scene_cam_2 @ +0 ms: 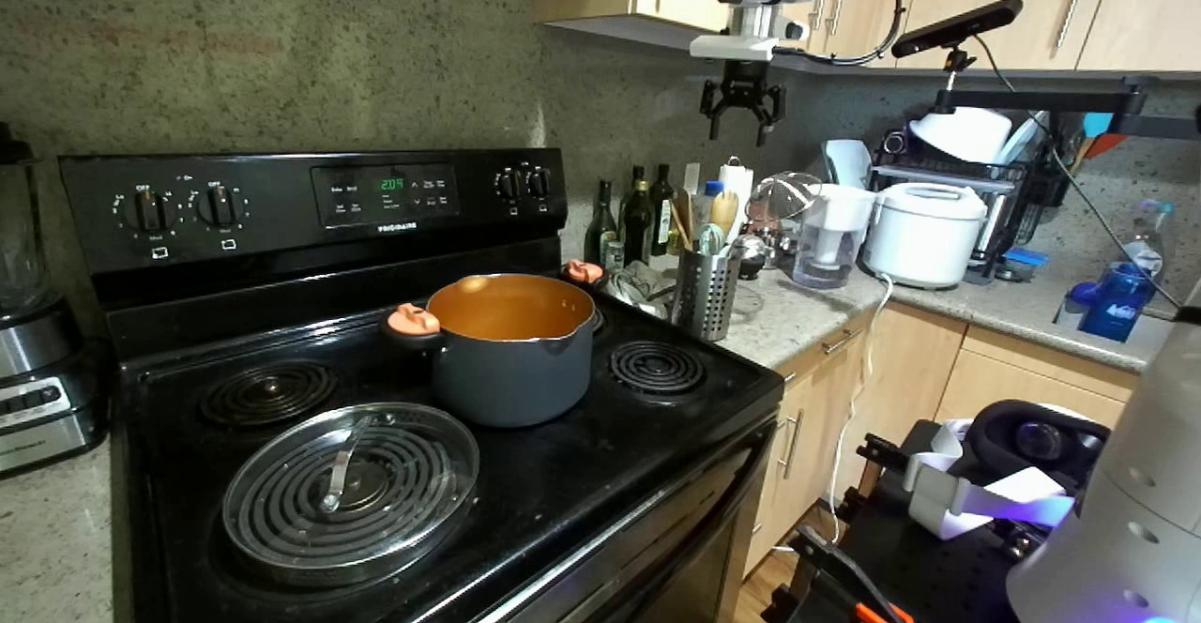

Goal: Pick up the wooden spoon from the pot and put it in the dish dryer

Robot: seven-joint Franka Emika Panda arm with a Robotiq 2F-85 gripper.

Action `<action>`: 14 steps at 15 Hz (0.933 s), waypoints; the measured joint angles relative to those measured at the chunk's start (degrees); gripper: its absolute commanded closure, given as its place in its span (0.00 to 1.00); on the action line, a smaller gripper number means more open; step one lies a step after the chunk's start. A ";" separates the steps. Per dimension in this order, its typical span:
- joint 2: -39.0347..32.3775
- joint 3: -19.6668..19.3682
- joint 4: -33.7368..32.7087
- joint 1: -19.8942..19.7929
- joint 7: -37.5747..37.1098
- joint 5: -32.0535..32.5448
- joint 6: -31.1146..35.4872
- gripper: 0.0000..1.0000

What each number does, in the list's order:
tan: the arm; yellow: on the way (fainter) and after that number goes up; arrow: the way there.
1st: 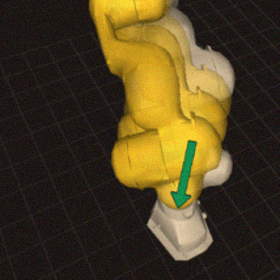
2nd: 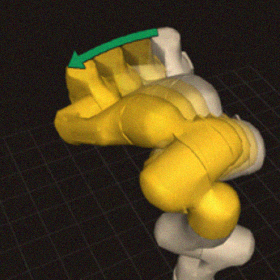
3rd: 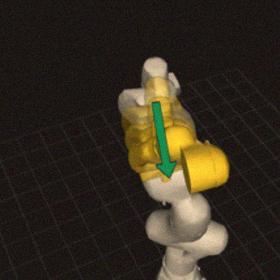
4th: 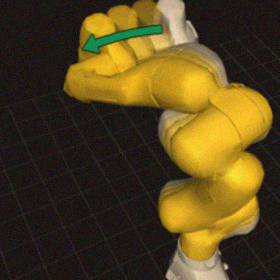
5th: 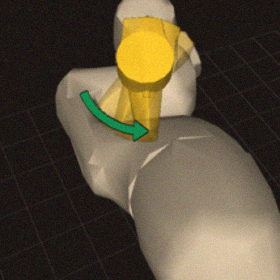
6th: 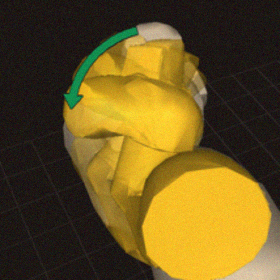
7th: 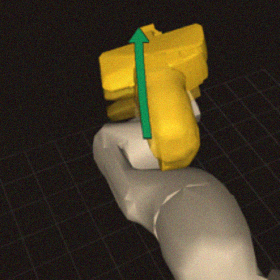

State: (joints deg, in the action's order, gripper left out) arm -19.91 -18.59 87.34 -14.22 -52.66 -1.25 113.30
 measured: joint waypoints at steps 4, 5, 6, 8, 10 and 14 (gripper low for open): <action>8.15 0.75 6.37 3.28 0.51 5.03 0.46 0.00; 10.11 1.30 8.42 3.88 0.80 6.28 0.69 0.00; 11.99 1.97 10.59 4.43 1.22 7.55 0.94 0.00; 15.53 3.59 15.25 5.31 2.01 9.90 1.52 0.00; 18.75 5.32 19.86 5.99 2.23 11.65 2.16 0.00; 23.69 7.77 26.46 6.51 2.94 12.66 2.59 0.00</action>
State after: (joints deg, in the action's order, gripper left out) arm 3.78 -10.82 113.80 -7.71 -49.72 11.42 115.89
